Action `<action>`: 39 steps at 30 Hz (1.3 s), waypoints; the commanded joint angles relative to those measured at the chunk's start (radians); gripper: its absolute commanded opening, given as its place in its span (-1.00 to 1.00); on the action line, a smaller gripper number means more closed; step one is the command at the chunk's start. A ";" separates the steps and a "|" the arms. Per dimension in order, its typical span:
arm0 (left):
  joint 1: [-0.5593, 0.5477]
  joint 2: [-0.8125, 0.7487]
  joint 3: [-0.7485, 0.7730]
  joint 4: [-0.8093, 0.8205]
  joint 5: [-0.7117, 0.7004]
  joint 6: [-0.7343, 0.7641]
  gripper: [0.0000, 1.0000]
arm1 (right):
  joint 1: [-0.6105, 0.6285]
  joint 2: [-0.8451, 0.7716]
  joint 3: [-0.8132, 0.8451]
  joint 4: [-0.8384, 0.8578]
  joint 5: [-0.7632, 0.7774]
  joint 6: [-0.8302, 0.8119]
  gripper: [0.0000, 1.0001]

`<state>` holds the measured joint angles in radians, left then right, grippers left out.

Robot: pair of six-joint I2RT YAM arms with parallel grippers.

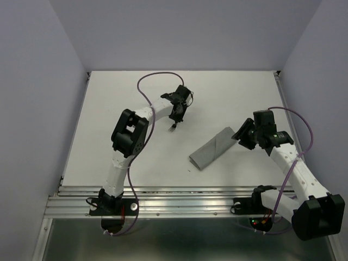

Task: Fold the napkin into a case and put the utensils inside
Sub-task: Move the fork to the center of the board, then pick up the fork from the center of the board.

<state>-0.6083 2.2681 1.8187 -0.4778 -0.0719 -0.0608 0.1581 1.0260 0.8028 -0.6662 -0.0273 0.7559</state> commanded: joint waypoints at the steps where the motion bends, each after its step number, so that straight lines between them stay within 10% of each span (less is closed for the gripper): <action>1: -0.016 -0.206 -0.224 -0.018 0.033 -0.019 -0.51 | -0.002 0.003 0.004 0.059 -0.017 -0.009 -0.01; 9: -0.061 -0.413 -0.516 0.024 0.040 -0.071 0.35 | -0.002 0.017 0.009 0.060 -0.020 -0.035 -0.01; 15: -0.062 -0.397 -0.489 0.027 0.035 -0.100 0.57 | -0.002 0.010 -0.002 0.068 -0.029 -0.027 0.00; 33: -0.036 -0.274 -0.449 0.062 0.035 -0.074 0.11 | -0.002 -0.006 -0.002 0.054 -0.022 -0.018 0.08; 39: -0.022 -0.251 -0.437 0.074 0.058 -0.051 -0.45 | -0.002 0.011 -0.004 0.062 -0.019 -0.017 0.08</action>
<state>-0.6392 1.9713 1.3586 -0.4110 -0.0319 -0.1341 0.1585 1.0401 0.8028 -0.6426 -0.0452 0.7380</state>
